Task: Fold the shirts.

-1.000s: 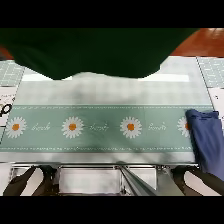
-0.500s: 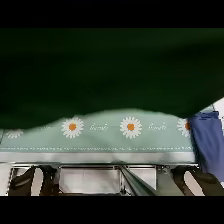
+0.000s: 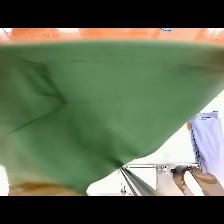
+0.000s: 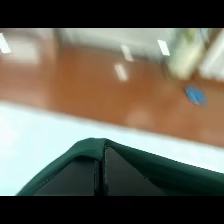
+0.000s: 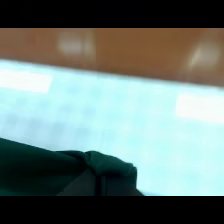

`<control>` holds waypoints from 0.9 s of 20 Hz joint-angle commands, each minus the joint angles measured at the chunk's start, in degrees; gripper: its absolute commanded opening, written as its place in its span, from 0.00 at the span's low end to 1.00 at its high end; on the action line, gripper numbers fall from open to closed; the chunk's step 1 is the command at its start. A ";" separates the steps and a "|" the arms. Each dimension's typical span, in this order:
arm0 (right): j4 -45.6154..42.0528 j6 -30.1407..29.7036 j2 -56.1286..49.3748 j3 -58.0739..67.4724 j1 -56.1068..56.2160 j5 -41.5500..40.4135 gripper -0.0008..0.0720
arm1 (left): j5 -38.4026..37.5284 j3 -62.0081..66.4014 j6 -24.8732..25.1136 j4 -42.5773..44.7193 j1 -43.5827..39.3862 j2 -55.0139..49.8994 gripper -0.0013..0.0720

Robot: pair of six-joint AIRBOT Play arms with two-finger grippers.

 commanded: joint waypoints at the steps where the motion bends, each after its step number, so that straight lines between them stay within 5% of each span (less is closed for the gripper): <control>1: 1.11 -1.73 -7.45 -8.41 0.02 -6.19 0.04 | 6.29 -14.60 5.01 -10.71 -1.27 -7.67 0.04; 6: 9.31 -4.15 -31.30 -8.17 0.02 -18.78 0.04 | 19.67 -13.62 5.75 -10.80 -11.26 -33.55 0.04; 12: 15.45 -5.05 -56.89 8.76 0.07 -22.77 0.04 | 10.38 12.57 0.72 -10.80 -15.58 -66.12 0.04; 18: 14.93 -1.95 -66.90 19.39 0.00 -16.09 0.04 | 7.93 17.40 -1.86 -10.80 -17.14 -71.12 0.04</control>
